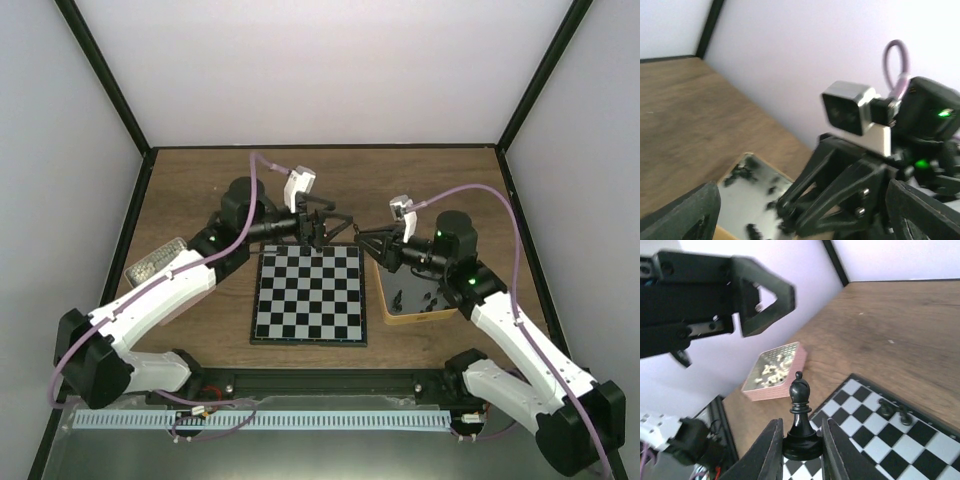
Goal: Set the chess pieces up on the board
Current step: Place the chess piece on the chessboard.
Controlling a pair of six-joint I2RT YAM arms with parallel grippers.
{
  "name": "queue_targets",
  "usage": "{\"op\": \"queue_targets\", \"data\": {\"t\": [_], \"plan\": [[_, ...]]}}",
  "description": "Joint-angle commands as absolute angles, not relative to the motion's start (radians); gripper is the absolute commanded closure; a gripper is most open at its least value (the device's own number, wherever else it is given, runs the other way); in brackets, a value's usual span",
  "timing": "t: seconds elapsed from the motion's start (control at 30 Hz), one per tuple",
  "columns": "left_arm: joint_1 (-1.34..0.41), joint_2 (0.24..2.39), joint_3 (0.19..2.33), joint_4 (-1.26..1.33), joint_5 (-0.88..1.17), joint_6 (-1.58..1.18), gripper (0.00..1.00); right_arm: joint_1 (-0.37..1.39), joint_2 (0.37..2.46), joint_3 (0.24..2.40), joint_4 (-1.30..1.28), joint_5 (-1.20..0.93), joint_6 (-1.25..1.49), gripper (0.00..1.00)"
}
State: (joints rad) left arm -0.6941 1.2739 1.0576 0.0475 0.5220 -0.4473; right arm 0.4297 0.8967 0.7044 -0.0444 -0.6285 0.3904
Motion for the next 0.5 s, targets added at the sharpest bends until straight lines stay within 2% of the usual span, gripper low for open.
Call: {"op": "queue_targets", "data": {"t": [0.0,0.2,0.4,0.47], "plan": [[-0.687,1.328,1.114,0.090,0.744,-0.590,0.12,0.436,0.931,0.757,0.015,-0.855,0.304,0.91],[-0.673,1.389,1.142,0.059,0.819,-0.692,0.43,0.436,0.951,0.781,-0.008,-0.901,0.248,0.91],[-0.670,1.413,1.140,0.007,0.819,-0.693,0.53,0.436,0.947,0.776,-0.014,-0.889,0.244,0.91],[-0.670,1.419,1.135,0.017,0.842,-0.706,0.60,0.436,0.948,0.774,-0.015,-0.882,0.244,0.91]]}}
